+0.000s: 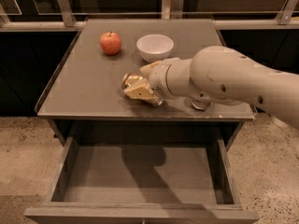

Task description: Pick orange can from top drawer and place on counter

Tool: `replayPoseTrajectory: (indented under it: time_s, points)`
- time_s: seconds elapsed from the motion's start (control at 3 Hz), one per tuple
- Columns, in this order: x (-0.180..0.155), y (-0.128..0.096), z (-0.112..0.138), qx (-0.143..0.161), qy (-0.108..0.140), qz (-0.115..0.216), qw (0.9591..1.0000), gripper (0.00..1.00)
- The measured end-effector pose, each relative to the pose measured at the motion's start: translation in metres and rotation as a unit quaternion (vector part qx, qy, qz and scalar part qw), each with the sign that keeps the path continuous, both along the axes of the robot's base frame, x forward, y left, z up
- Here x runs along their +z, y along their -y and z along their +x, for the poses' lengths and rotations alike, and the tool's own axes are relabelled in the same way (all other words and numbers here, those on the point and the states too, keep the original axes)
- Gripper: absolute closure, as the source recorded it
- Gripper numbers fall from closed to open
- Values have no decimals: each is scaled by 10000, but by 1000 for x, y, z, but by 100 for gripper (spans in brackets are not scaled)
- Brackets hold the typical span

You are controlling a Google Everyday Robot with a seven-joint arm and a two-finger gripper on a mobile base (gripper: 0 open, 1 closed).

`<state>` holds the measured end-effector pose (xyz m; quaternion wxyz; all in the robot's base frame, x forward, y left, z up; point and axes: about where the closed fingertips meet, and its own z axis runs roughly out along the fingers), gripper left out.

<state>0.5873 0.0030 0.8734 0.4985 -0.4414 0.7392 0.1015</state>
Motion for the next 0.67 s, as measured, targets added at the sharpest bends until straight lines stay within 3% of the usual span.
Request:
replayPoseTrajectory:
  time_s: [0.33,0.67]
  points:
    - [0,0,0,0,0,0,10000,0]
    - [0,0,0,0,0,0,10000,0]
